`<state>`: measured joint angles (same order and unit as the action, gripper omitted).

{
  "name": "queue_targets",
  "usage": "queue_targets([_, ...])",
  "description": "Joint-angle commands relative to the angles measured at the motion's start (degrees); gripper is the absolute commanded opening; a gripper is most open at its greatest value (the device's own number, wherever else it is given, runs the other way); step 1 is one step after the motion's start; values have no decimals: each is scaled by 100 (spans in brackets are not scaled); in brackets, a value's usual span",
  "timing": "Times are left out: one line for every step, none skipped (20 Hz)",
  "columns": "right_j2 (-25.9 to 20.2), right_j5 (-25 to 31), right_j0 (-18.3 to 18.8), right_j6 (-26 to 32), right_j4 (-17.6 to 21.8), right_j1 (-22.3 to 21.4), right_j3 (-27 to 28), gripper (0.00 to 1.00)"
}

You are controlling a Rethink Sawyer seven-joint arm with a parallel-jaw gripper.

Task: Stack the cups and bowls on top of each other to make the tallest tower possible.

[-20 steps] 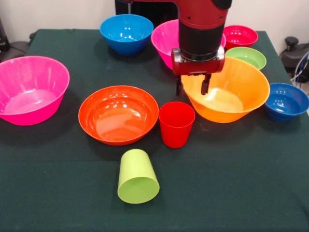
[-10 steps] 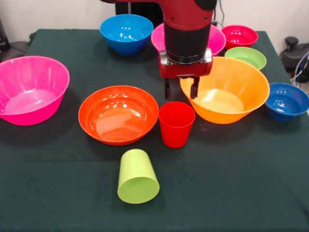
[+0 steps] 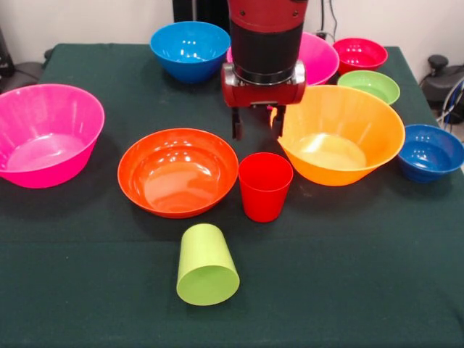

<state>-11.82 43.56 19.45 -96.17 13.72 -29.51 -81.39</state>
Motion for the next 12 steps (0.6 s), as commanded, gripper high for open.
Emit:
queue_targets([-631, 871, 123, 1263, 318, -126, 280, 100])
queue_targets([-661, 891, 148, 1253, 304, -141, 276, 100])
queue_targets([-663, 878, 155, 1209, 306, -162, 276, 100])
queue_targets([-683, 872, 183, 1208, 310, -175, 269, 100])
queue_targets([-682, 936, 210, 1238, 335, -162, 267, 100])
queue_targets([-681, 1000, 236, 1268, 360, -150, 265, 100])
queue_targets([-716, 889, 286, 1276, 383, -91, 285, 100])
queue_targets([-724, 831, 315, 1295, 436, 4, 359, 100])
queue_targets([-732, 773, 344, 1314, 490, 99, 433, 100])
queue_targets([-728, 754, 347, 1333, 553, 207, 576, 100])
queue_targets([-725, 734, 351, 1353, 617, 315, 719, 100])
queue_targets([-716, 765, 339, 1367, 673, 417, 890, 100])
